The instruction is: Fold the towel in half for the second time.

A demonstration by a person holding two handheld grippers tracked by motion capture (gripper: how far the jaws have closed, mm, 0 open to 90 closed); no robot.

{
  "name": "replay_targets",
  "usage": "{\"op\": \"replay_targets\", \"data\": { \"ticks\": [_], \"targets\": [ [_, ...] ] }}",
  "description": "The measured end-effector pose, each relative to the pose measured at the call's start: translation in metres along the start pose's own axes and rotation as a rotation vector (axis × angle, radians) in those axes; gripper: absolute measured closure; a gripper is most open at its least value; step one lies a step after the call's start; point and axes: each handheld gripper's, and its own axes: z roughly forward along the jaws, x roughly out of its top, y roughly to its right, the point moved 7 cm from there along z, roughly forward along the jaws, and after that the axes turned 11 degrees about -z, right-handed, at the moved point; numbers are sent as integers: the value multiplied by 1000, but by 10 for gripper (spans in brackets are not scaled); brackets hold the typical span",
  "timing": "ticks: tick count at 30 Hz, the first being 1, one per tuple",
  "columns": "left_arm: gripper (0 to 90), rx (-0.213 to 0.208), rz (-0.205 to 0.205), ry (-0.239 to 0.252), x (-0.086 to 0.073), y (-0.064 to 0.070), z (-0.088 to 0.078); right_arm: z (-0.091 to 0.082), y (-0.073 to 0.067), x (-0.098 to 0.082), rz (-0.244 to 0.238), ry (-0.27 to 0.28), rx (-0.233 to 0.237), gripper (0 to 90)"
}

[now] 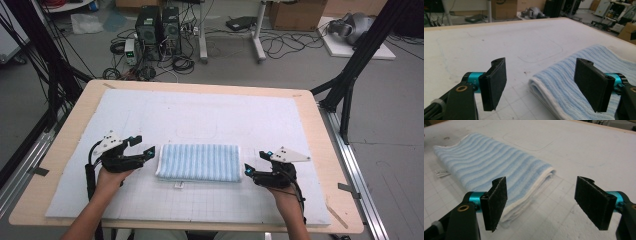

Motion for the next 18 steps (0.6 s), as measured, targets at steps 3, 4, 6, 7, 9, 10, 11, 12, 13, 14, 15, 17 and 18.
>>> {"op": "replay_targets", "data": {
  "ticks": [3,4,6,7,9,10,11,12,13,14,15,17,18],
  "targets": [
    [259,5,-1,13,4,-3,-2,-2,3,-3,11,-10,-12,242],
    [258,5,-2,21,5,-4,-3,-2,3,-4,7,-15,-16,231],
    [256,-9,-18,33,8,-4,-5,-3,6,-6,7,-22,-36,211],
    [245,-14,-22,34,9,-4,-6,-4,8,-6,5,-17,-48,206],
    [215,-4,-18,48,12,-6,-7,-7,12,-7,8,-16,-72,189],
    [215,-1,-20,53,13,-7,-8,-9,14,-7,3,-20,-82,186],
    [214,2,-18,57,15,-9,-9,-11,16,-7,1,-22,-91,175],
    [214,7,-17,60,15,-10,-10,-13,19,-7,4,-21,-106,155],
    [215,13,-18,63,16,-11,-11,-15,23,-6,11,-14,-119,138],
    [215,18,-19,67,17,-12,-14,-17,25,-6,20,-8,-125,133],
    [215,19,-19,70,17,-13,-15,-21,29,-5,24,1,-140,130],
    [215,29,-16,77,18,-16,-19,-27,35,-3,29,17,-164,123],
    [215,37,-17,83,18,-18,-22,-29,36,-3,28,21,-168,120]
  ]
}}
